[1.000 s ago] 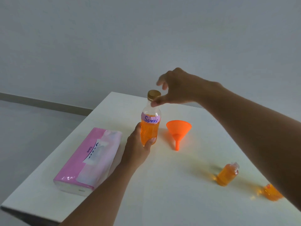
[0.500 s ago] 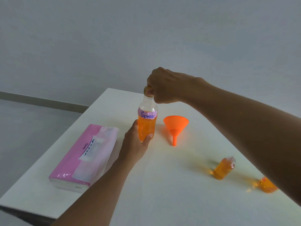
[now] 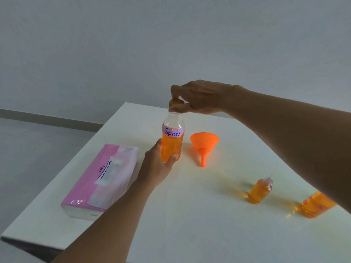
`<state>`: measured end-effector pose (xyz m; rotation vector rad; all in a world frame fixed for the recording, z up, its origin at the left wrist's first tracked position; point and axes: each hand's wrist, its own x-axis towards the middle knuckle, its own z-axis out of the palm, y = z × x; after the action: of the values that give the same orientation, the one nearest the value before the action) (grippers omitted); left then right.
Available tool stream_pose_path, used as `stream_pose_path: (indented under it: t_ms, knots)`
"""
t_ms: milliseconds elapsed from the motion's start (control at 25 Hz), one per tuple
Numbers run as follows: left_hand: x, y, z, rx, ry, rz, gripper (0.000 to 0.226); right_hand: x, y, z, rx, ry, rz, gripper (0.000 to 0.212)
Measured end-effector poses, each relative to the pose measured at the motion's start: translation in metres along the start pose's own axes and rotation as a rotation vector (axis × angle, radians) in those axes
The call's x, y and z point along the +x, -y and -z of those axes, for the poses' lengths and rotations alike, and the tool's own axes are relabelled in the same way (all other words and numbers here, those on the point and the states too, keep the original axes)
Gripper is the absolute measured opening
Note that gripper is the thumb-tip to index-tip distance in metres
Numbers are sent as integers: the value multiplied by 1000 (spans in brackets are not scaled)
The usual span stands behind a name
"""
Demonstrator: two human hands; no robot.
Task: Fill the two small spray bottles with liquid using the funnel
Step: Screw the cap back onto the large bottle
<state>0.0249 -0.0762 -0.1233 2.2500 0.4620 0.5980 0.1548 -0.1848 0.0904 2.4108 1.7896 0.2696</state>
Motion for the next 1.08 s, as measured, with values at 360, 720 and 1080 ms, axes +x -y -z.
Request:
stream_pose_path:
  t_ms: [360, 720, 1080]
  knots:
    - [1, -2, 1, -9, 10, -20, 62, 20, 36, -1, -298, 7, -354, 66]
    - [-7, -15, -1, 126, 119, 68, 82, -64, 50, -9, 253, -197, -757, 67]
    - [-92, -53, -17, -31, -134, -310, 39, -249, 63, -28, 713, -408, -1089, 12]
